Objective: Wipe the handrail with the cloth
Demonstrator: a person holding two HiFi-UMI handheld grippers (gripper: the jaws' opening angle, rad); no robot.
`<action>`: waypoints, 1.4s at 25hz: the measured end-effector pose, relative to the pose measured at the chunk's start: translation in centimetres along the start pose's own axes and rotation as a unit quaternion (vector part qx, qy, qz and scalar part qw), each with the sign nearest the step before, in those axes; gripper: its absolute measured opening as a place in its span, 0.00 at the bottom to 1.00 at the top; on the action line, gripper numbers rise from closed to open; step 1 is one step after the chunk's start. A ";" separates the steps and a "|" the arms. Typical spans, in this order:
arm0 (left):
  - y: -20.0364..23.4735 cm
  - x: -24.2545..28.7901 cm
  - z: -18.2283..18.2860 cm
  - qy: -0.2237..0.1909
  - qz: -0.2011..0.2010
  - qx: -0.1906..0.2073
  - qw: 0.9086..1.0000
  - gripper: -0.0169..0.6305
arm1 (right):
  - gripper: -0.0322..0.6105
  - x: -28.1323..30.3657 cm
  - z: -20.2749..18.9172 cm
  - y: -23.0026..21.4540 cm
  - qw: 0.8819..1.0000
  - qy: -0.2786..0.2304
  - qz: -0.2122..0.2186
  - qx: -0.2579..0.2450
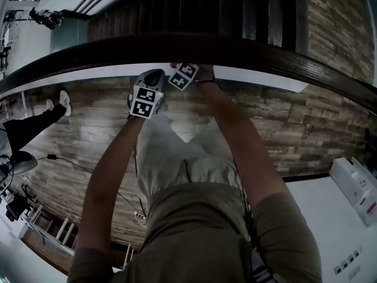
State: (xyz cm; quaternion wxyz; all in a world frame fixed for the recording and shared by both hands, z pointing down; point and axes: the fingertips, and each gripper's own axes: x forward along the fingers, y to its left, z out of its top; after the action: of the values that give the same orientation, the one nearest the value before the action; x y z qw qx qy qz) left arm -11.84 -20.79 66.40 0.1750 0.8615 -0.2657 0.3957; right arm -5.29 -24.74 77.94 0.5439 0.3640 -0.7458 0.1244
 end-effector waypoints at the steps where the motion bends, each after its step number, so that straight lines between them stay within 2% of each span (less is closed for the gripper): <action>1: -0.1 0.1 0.2 0.000 0.005 0.005 1.000 0.05 | 0.28 0.1 0.0 0.1 1.000 -0.002 0.003 -0.007; 6: -1.2 1.6 0.7 -0.008 0.014 0.010 1.000 0.05 | 0.28 0.0 -0.6 0.0 1.000 0.002 0.027 -0.008; 11: -0.2 3.2 -1.7 -0.004 0.044 -0.032 0.999 0.05 | 0.28 -0.3 -0.2 0.6 1.000 -0.018 0.013 -0.022; 13: 0.2 3.8 -2.3 -0.013 0.051 -0.037 0.998 0.05 | 0.28 0.0 -0.3 0.6 0.999 -0.028 0.007 -0.019; 17: 1.4 4.9 -4.1 -0.022 0.078 -0.008 0.997 0.05 | 0.28 0.7 -0.4 1.1 0.998 -0.046 0.008 -0.032; 21: 2.2 5.7 -5.3 -0.026 0.109 -0.005 0.994 0.05 | 0.28 1.3 -1.0 1.8 0.996 -0.059 0.009 -0.063; 24: 1.7 7.4 -6.7 0.011 0.106 0.001 0.994 0.05 | 0.28 1.7 -1.8 1.9 0.993 -0.081 0.016 -0.079; 26: 1.5 8.3 -6.9 0.018 0.110 0.010 0.994 0.05 | 0.28 1.9 -2.3 1.5 0.991 -0.103 0.026 -0.078; 32: -1.1 10.1 -6.6 -0.029 0.142 0.065 0.987 0.05 | 0.28 2.5 -4.0 2.3 0.987 -0.121 0.059 -0.092; 35: -1.5 9.7 -6.2 -0.071 0.163 0.092 0.980 0.05 | 0.28 2.2 -4.2 2.7 0.984 -0.133 0.064 -0.102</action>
State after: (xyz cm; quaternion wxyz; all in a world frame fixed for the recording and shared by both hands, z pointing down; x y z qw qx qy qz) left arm -9.29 -19.54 77.63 0.0088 0.8449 -0.3770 0.3795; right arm -4.42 -21.33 82.06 0.4652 0.2713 -0.8420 0.0328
